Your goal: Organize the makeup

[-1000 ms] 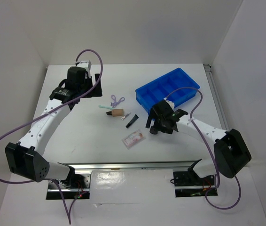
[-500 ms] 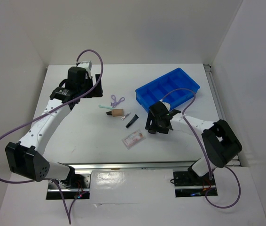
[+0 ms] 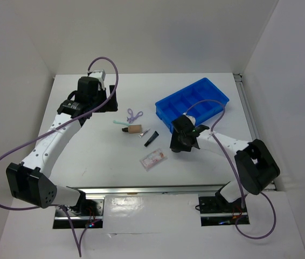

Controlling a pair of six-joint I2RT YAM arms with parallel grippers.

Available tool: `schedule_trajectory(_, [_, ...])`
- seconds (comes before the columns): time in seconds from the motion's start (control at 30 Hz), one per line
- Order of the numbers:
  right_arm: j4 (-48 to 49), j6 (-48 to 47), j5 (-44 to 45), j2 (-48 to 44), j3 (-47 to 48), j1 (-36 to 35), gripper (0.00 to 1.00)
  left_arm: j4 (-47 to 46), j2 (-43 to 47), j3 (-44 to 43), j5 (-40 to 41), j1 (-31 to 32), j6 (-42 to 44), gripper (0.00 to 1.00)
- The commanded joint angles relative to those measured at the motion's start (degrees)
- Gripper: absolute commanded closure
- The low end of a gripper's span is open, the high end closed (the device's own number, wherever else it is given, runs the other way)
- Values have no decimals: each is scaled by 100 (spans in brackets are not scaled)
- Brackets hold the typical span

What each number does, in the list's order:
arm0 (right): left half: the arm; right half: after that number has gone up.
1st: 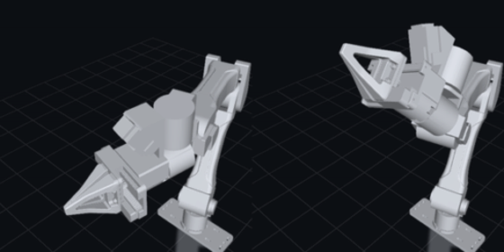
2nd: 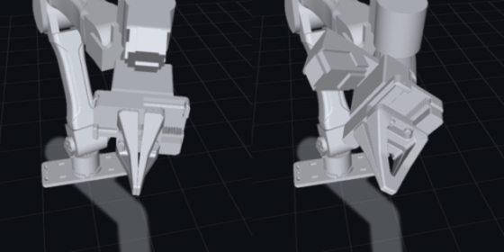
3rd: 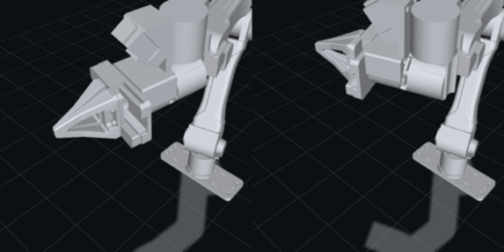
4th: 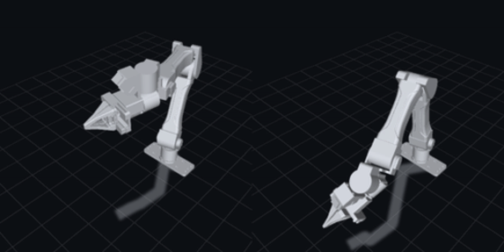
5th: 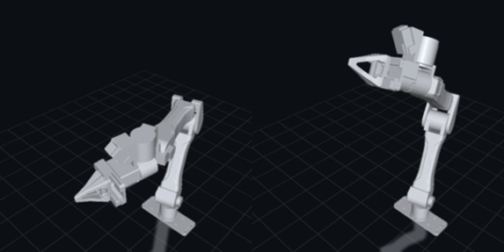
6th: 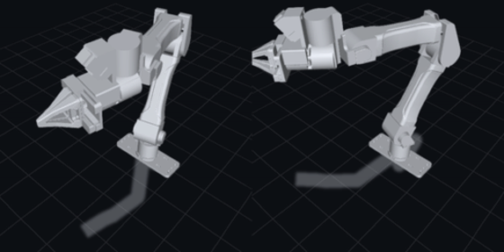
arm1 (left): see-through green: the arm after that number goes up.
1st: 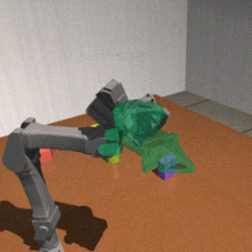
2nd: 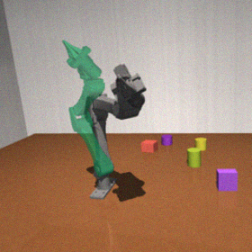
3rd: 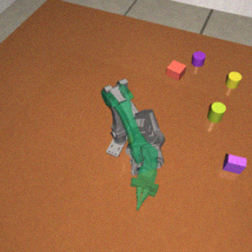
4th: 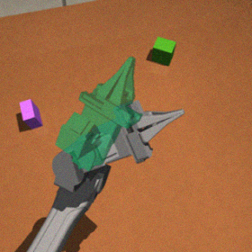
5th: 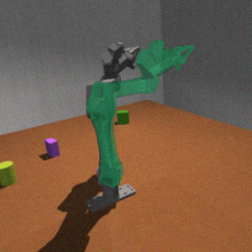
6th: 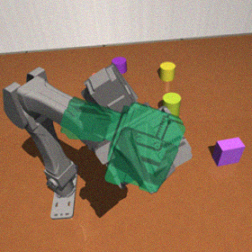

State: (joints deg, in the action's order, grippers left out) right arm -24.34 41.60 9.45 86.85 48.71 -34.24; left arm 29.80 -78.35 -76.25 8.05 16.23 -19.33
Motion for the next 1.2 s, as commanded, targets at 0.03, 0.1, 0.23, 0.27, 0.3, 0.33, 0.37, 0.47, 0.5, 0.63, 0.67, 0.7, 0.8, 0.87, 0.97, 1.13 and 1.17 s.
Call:
schedule_trajectory(0.03, [-641,-275,39,-993,525,31,65,-27,-5,-110,38,12,184,0])
schedule_trajectory(0.1, [-852,-355,162,-1336,726,31,65,26,-5,-162,91,12,184,0])
schedule_trajectory(0.23, [-994,-653,557,-1610,1254,311,65,113,-136,-302,-128,12,255,0])
schedule_trajectory(0.27, [-907,-741,619,-1505,1377,452,65,114,-137,-355,-129,12,255,0])
schedule_trajectory(0.3, [-828,-863,619,-1374,1648,801,65,183,-207,-408,-277,64,255,0])
schedule_trajectory(0.33, [-592,-934,410,-1059,1781,1014,65,184,-207,-469,-339,65,255,0])
schedule_trajectory(0.37, [-450,-1004,269,-899,1913,1242,65,184,-207,-470,-340,65,255,0])
schedule_trajectory(0.47, [130,-1102,-259,-216,2379,2086,65,184,-68,-470,-620,65,255,0])
schedule_trajectory(0.5, [262,-1102,-338,-30,2493,2410,65,123,-67,-409,-682,65,255,0])
schedule_trajectory(0.63, [474,-1163,-603,990,3222,2965,65,288,-67,-408,-788,117,61,0])
schedule_trajectory(0.67, [535,-1216,-455,1175,3537,2967,65,289,-67,-408,-718,187,61,0])
schedule_trajectory(0.7, [535,-1216,-331,1568,3714,3019,65,289,-67,-408,-665,188,61,0])
schedule_trajectory(0.8, [412,-1269,-216,2239,4400,3186,65,289,4,-356,-481,319,193,0])
schedule_trajectory(0.87, [412,-1269,-216,2467,4707,3318,65,289,65,-356,-428,381,316,0])
schedule_trajectory(0.97, [412,-1217,-269,2872,4972,3485,64,237,65,-303,-427,530,369,0])
schedule_trajectory(1.13, [307,-1163,-392,3408,5395,3608,64,-9,65,-171,-304,583,219,0])
schedule_trajectory(1.17, [307,-1163,-392,3409,5482,3608,64,69,-22,-258,-383,583,150,0])
